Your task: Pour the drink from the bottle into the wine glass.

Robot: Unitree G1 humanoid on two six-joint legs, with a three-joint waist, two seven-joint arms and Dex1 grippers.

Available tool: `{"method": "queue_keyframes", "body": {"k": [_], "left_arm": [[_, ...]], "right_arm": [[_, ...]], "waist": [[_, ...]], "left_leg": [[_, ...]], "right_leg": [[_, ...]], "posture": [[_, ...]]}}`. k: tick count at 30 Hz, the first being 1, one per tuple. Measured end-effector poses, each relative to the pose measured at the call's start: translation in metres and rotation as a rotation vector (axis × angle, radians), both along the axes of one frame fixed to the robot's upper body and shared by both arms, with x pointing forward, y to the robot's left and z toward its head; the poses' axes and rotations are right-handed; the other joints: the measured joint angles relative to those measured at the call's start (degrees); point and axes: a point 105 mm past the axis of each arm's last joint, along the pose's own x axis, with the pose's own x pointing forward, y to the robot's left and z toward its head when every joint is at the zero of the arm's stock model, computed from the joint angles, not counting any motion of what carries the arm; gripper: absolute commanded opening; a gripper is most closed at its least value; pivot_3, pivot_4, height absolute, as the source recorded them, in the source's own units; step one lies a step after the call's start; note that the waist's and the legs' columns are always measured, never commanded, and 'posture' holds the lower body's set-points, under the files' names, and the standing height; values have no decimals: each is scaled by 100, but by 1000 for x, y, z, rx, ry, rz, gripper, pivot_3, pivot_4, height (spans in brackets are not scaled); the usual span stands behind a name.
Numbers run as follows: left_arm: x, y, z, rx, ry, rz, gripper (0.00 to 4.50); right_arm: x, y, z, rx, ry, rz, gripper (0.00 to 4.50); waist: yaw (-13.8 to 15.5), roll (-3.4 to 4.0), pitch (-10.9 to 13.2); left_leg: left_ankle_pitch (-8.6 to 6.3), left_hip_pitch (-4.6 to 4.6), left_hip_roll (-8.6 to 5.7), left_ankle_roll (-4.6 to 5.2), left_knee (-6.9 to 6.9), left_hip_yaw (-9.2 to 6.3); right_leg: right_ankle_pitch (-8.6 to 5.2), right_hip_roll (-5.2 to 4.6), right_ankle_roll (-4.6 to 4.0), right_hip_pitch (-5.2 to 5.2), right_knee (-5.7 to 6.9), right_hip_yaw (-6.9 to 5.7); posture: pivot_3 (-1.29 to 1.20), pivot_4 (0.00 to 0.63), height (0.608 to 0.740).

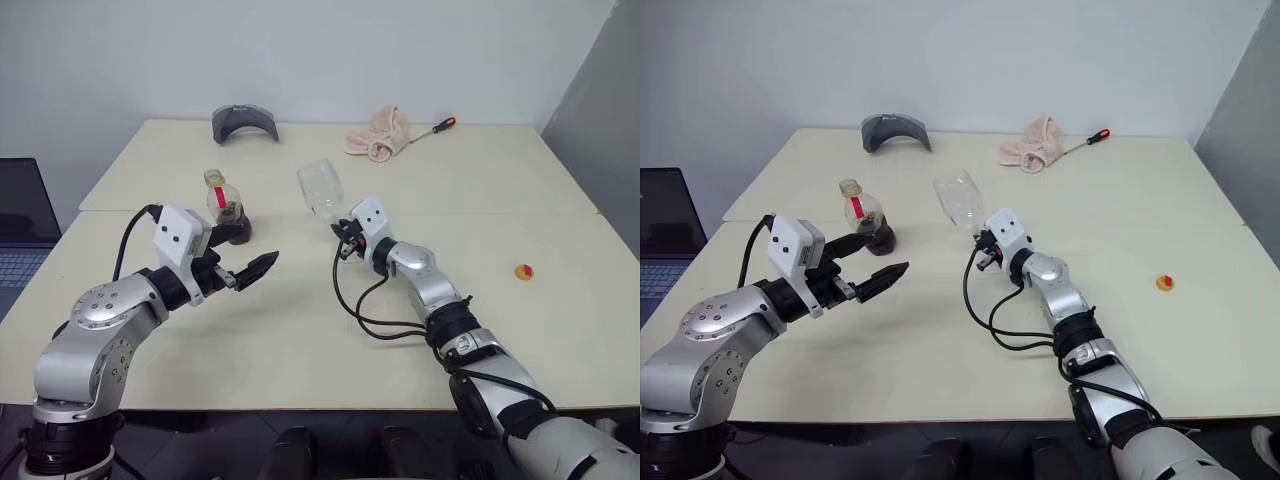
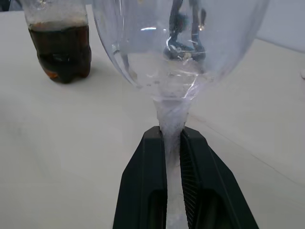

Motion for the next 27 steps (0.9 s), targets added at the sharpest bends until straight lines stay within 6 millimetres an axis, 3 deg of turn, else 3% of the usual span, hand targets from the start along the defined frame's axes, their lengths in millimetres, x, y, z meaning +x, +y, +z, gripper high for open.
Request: {"method": "queue_keyframes", "body": {"k": [7, 12, 27], "left_arm": [[5, -5, 2, 0, -3, -17, 4500], [5, -6, -2, 0, 16, -27, 4500], [0, 3, -10, 22, 54, -25, 4500]], "right_arm": [[6, -6, -6, -49, 77, -23, 143], [6, -17, -23, -49, 182, -48, 143], [-1, -22, -30, -13, 240, -5, 107]], "waist": [[-5, -8, -39], [-23, -40, -106], [-13, -18, -129]], "left_leg": [[-5, 81, -1, 0, -43, 5], [-19, 156, 10, -7, -71, 5], [-42, 141, 9, -9, -72, -1]], "right_leg": [[-17, -4, -23, 75, -12, 5], [-66, 0, -47, 130, -13, -1], [-90, -1, -36, 118, -17, -1]], "posture": [[0, 150, 740], [0, 150, 740], [0, 150, 740]]}}
